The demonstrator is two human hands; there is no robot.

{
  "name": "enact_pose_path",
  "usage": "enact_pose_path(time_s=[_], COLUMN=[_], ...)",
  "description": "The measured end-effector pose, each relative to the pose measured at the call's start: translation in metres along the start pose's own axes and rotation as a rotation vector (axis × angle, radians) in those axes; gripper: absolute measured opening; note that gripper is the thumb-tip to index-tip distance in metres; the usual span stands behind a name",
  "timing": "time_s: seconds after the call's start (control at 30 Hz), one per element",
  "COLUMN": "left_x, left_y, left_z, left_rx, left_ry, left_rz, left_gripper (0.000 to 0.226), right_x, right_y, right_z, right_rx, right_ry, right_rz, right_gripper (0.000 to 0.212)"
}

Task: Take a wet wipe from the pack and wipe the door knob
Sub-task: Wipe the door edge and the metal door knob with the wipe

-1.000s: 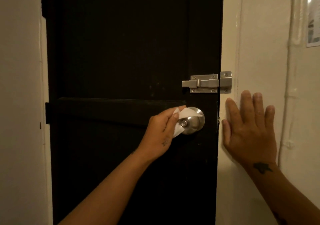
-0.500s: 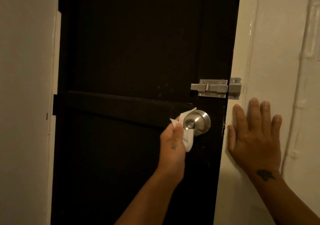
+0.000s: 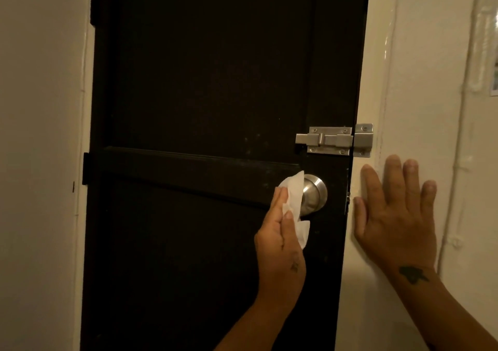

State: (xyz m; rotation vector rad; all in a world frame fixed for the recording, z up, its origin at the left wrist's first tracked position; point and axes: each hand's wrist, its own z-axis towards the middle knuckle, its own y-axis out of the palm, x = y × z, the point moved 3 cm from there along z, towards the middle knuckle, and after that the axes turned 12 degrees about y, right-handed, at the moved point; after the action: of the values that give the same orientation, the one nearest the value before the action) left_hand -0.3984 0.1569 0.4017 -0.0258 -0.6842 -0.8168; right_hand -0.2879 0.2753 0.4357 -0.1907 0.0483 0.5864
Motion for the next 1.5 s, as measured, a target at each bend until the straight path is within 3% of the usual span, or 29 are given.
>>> enact_pose_path(time_s=[0.3,0.53,0.7,0.93,1.03,1.1,1.27,1.4,1.5], left_x=[0.0,-0.005,-0.003,0.019,0.038,0.043,0.043,0.042,0.037], left_y=[0.022,0.037,0.032,0.011,-0.009,-0.011,0.007,0.015,0.007], left_z=[-0.018,-0.029,-0.013,-0.02,-0.006,0.017,0.052,0.04,0.035], left_rx=[0.121,0.164,0.182,0.176,0.195,0.035,-0.587,-0.94,-1.101], left_ry=[-0.057,0.065,0.057,-0.197,0.073,0.262,0.381,0.642,0.805], left_rz=[-0.066,0.089,0.075,-0.098,0.04,0.183,0.65,1.078,1.364], left_gripper=[0.043,0.049,0.045,0.042,0.042,0.044,0.047,0.046,0.054], right_x=[0.001,0.002,0.002,0.002,0.002,0.001,0.002,0.002,0.003], right_y=[0.0,0.002,0.001,0.001,0.001,0.001,0.001,0.001,0.001], right_z=[-0.001,0.0,0.001,0.001,0.001,0.001,0.001,0.001,0.001], right_rx=[-0.005,-0.008,0.009,0.021,0.015,0.011,0.0,0.013,0.004], right_ry=[0.005,0.01,0.007,0.001,0.005,0.008,0.001,-0.005,-0.012], right_rz=[-0.003,-0.019,-0.021,-0.06,-0.069,-0.071,-0.08,-0.09,-0.084], right_gripper=[0.057,0.057,0.056,0.056,0.056,0.055,0.056,0.055,0.056])
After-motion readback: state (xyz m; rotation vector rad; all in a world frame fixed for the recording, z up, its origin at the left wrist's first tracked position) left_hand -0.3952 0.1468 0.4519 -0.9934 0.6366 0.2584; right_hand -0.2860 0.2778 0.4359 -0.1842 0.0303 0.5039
